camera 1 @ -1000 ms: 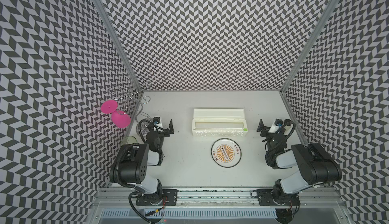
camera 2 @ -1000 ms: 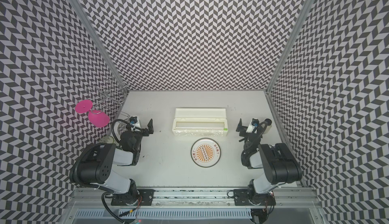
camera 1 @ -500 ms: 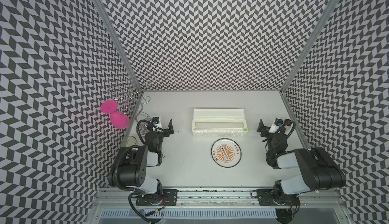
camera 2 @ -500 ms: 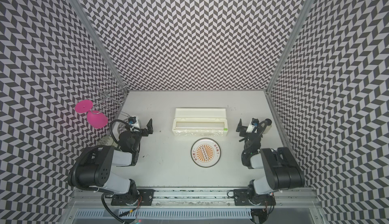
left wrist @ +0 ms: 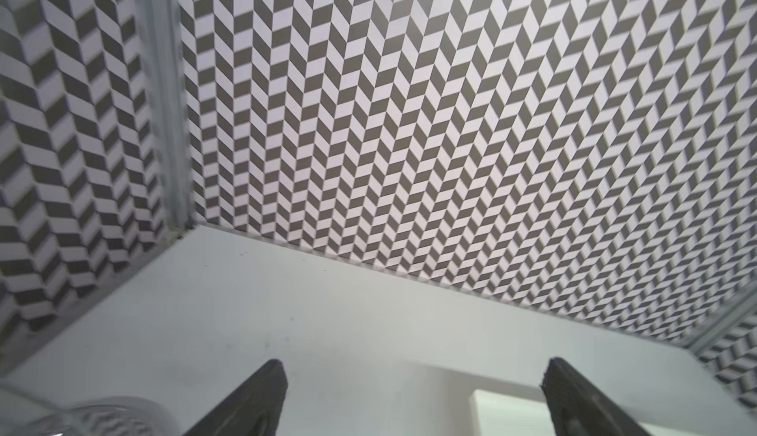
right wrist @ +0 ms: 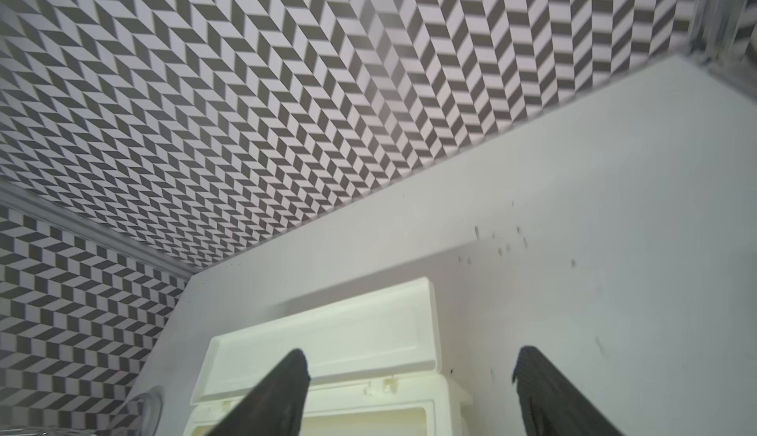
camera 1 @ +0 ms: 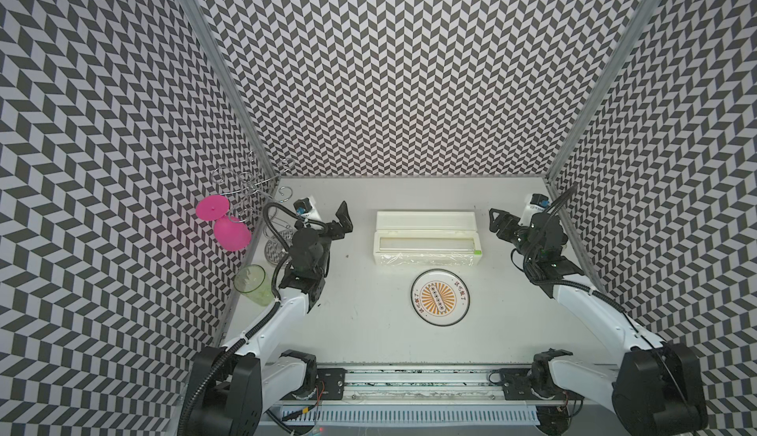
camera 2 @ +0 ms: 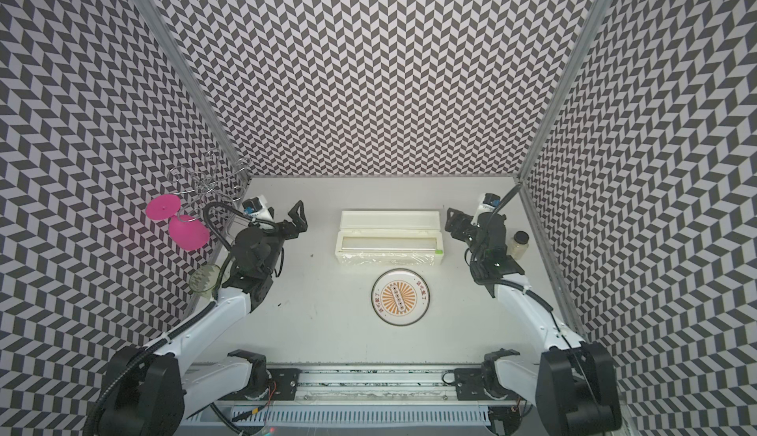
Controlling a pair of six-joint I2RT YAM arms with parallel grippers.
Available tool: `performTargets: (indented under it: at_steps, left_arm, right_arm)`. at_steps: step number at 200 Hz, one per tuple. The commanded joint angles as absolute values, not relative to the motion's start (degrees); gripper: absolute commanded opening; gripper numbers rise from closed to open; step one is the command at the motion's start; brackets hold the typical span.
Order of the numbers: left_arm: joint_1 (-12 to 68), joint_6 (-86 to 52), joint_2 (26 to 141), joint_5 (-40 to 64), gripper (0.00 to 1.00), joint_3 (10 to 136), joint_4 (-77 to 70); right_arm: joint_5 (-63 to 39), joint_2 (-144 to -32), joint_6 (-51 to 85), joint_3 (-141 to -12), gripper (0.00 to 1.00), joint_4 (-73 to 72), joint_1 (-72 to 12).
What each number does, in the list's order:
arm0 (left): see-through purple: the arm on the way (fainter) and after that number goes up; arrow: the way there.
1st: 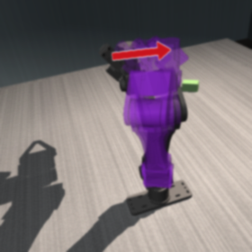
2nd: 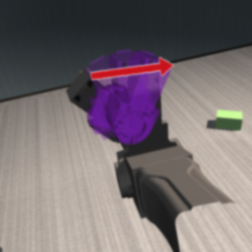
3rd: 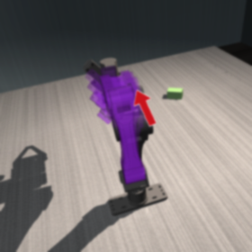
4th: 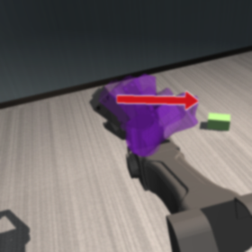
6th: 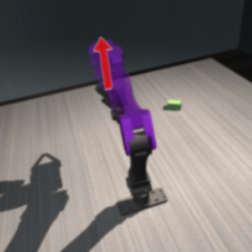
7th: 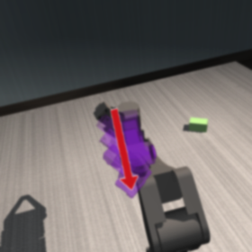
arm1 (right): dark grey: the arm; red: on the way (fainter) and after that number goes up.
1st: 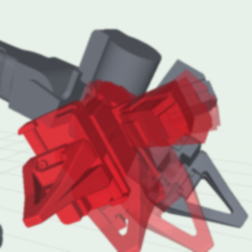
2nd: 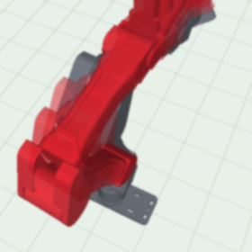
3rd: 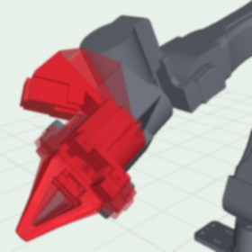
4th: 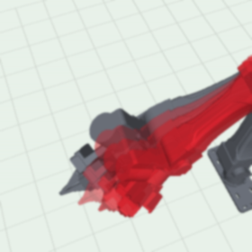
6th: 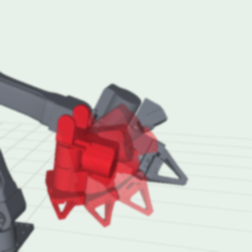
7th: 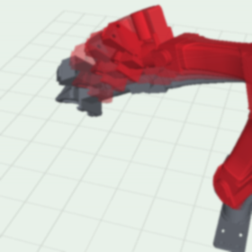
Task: Wrap the plate with plastic wrap
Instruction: Move the plastic wrap cutting box to the center of the board.
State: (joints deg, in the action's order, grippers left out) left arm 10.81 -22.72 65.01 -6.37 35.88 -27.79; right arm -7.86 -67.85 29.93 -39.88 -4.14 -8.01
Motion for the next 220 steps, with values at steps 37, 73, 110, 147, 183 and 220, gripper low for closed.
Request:
performTargets:
  at_steps: [37,73,110,147,183,220]
  left_arm:
    - [15.79,-34.03,70.91,19.9,0.86,40.96,-10.65]
    - [19.41,-38.32,70.96,20.93,0.94,35.55,-10.84]
    - [19.31,-38.28,71.77,21.37,0.96,29.29,-16.94]
    - [19.5,-41.46,80.44,25.59,0.98,28.06,-31.13]
    - [19.56,-42.77,87.9,26.76,0.96,32.16,-35.62]
    - [19.56,-43.04,95.65,27.63,0.95,39.01,-36.37]
  right_arm:
    - [-29.19,-69.58,37.63,-39.29,0.83,9.81,-11.7]
    - [-27.58,-73.34,36.78,-38.09,0.88,11.5,-13.14]
    - [-32.51,-74.62,35.58,-32.92,0.91,0.33,-13.1]
    - [-35.26,-79.63,37.36,-33.05,0.94,-9.86,-13.07]
    - [-36.3,-85.08,40.66,-33.58,0.93,-17.64,-12.66]
    - [-36.48,-90.18,42.11,-36.95,0.92,-21.68,-12.55]
